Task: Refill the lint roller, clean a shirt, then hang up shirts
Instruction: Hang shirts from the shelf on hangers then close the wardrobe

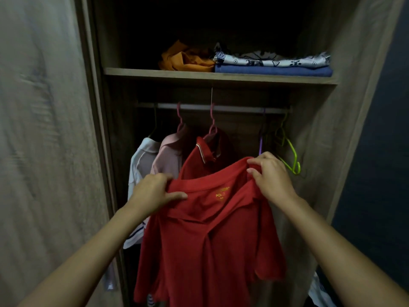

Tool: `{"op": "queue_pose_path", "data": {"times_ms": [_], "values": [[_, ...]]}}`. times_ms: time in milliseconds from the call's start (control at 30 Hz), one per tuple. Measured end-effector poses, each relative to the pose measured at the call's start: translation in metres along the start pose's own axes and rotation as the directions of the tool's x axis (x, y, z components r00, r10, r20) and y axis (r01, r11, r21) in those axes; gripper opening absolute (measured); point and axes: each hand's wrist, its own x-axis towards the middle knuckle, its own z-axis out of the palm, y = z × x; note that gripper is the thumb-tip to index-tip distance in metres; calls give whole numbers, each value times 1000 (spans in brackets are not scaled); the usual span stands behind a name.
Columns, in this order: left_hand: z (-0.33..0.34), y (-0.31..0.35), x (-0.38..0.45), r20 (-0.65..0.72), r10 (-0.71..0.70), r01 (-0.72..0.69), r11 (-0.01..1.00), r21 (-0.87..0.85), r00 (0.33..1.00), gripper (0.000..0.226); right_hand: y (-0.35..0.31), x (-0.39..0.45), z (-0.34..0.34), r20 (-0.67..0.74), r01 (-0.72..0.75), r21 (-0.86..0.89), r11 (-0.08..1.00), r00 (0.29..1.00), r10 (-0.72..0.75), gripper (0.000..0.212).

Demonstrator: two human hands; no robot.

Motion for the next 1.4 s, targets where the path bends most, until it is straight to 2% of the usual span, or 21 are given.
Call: {"op": "queue_pose_path", "data": {"times_ms": [67, 133, 200, 233, 333, 400, 467, 567, 667, 733, 767, 800, 900, 967, 1033, 1167, 1300, 1400], "values": [[-2, 1, 1, -210, -13, 54, 980, 193, 978, 38, 2, -5, -3, -41, 32, -35, 999, 999, -33, 15], [-6, 4, 1, -326, -61, 145, 960, 239, 943, 30, 2, -13, -5, 8, 31, -172, 985, 1000, -30, 12], [-4, 7, 1, -257, -139, 193, 961, 199, 957, 29, 0, -21, -4, 134, 30, -315, 948, 991, 13, 15], [-1, 8, 1, -188, -136, 173, 966, 194, 973, 28, 0, -25, -2, 174, 28, -340, 940, 984, 33, 19], [2, 12, -2, 17, 58, -59, 996, 73, 998, 37, 4, -29, -1, 157, -3, -300, 954, 986, 52, 30], [-1, 16, -1, 83, 139, -140, 990, 2, 987, 41, 7, -30, 1, 218, 16, -330, 944, 974, 59, 36], [-3, 19, 2, 70, 89, -94, 993, 72, 994, 42, 11, -30, 3, 284, 6, -354, 935, 953, 102, 39], [-4, 27, 9, -50, -14, 27, 958, 286, 999, 42, 9, -29, 3, 323, -30, -346, 938, 935, 149, 41], [-5, 43, 18, -153, -59, 98, 960, 263, 986, 27, 1, -25, 1, 431, -4, -346, 938, 887, 163, 33], [-6, 51, 24, -176, -78, 120, 964, 238, 981, 25, -4, -17, 1, 474, -61, -270, 961, 860, 188, 17], [-6, 54, 26, -174, -79, 120, 964, 239, 982, 25, -4, -9, 0, 450, -106, -206, 973, 872, 190, 10], [-6, 56, 28, -168, -78, 117, 963, 241, 983, 25, -2, 2, -1, 389, -156, -136, 978, 900, 197, 12], [-3, 58, 31, -152, -88, 123, 963, 238, 984, 26, 10, 46, -6, 78, -279, 54, 959, 958, 275, 22], [1, 58, 33, -140, -99, 130, 964, 231, 985, 26, 23, 80, -8, -75, -324, 125, 938, 939, 335, 18], [4, 57, 37, -140, -114, 144, 961, 236, 984, 25, 38, 114, -4, -123, -381, 115, 917, 911, 394, 26], [11, 44, 43, -99, -134, 156, 949, 272, 986, 22, 57, 158, 22, 36, -552, 46, 832, 834, 551, 47], [14, 31, 52, -15, -162, 160, 945, 287, 987, 25, 69, 190, 38, 221, -542, -123, 831, 801, 556, 52], [13, 29, 53, 10, -177, 169, 954, 247, 984, 27, 78, 207, 45, 289, -513, -122, 850, 801, 524, 57]]}}
